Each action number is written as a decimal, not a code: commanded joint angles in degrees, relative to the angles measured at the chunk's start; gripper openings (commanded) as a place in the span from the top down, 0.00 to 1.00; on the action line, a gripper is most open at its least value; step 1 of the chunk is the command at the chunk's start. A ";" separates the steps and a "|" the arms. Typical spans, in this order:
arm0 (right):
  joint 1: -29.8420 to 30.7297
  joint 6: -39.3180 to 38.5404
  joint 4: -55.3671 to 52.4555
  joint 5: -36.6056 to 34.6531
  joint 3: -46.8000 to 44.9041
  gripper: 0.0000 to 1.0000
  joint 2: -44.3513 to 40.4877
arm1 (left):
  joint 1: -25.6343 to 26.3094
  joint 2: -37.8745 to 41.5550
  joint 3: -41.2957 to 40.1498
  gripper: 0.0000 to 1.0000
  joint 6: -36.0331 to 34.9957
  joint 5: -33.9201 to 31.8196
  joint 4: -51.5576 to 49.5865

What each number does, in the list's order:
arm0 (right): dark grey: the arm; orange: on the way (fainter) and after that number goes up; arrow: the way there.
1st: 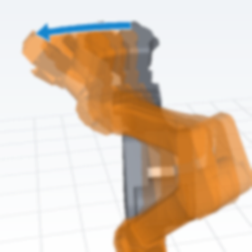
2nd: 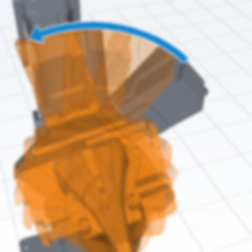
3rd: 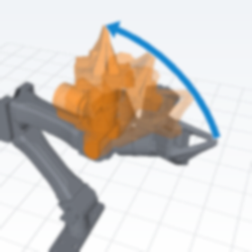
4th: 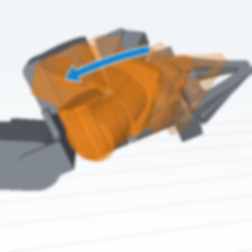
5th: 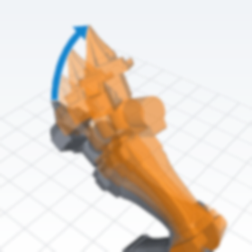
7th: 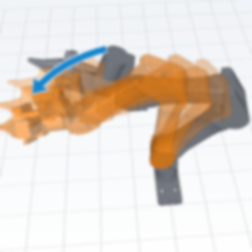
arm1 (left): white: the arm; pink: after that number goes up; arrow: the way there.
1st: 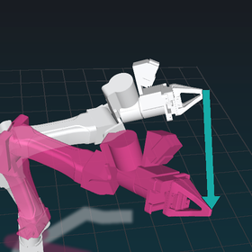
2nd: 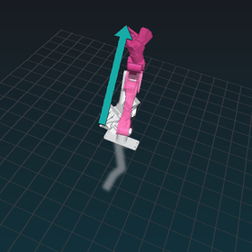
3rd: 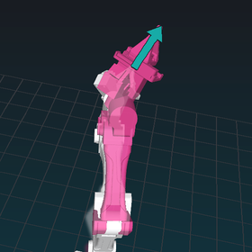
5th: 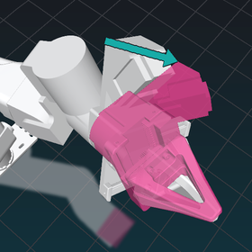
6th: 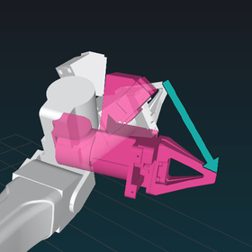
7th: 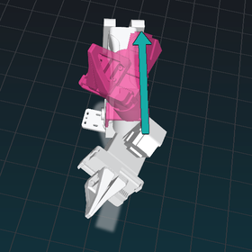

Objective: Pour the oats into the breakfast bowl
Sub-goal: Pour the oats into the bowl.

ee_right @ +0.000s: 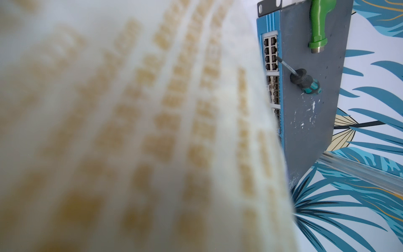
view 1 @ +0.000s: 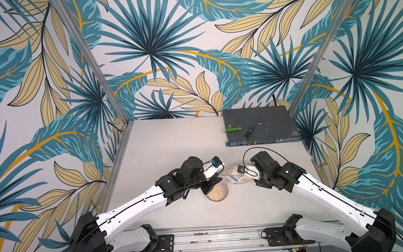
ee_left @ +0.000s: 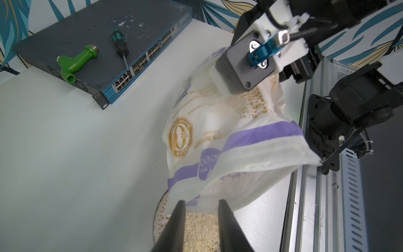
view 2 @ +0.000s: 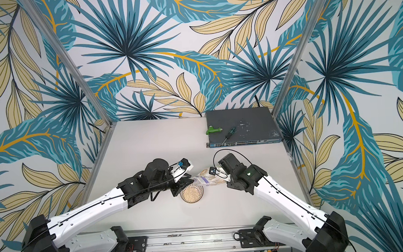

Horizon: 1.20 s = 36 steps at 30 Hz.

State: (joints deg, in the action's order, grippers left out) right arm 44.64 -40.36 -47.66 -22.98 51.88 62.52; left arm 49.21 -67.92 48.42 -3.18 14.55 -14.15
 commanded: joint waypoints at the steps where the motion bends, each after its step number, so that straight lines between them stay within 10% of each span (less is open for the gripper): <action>1: 0.27 0.35 4.45 -1.70 3.17 1.00 -0.28 | 0.39 -0.32 -0.86 0.71 -0.87 1.17 2.38; 15: 3.45 0.57 1.15 -2.60 6.48 1.00 1.81 | 1.72 -2.75 -1.36 0.71 -1.92 -0.42 4.15; 27: 5.61 -0.15 -6.40 -7.93 6.92 1.00 5.41 | 2.92 -0.40 -5.23 0.99 1.44 -4.70 8.38; 36: 5.72 0.83 -8.77 -9.92 7.36 1.00 5.91 | 4.75 1.43 -9.04 1.00 3.38 -8.30 10.70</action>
State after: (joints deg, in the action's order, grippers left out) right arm 50.43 -41.12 -55.77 -27.07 56.64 69.12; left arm 53.84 -69.25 41.15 -1.06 9.21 -5.52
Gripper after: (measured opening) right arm 0.409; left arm 0.055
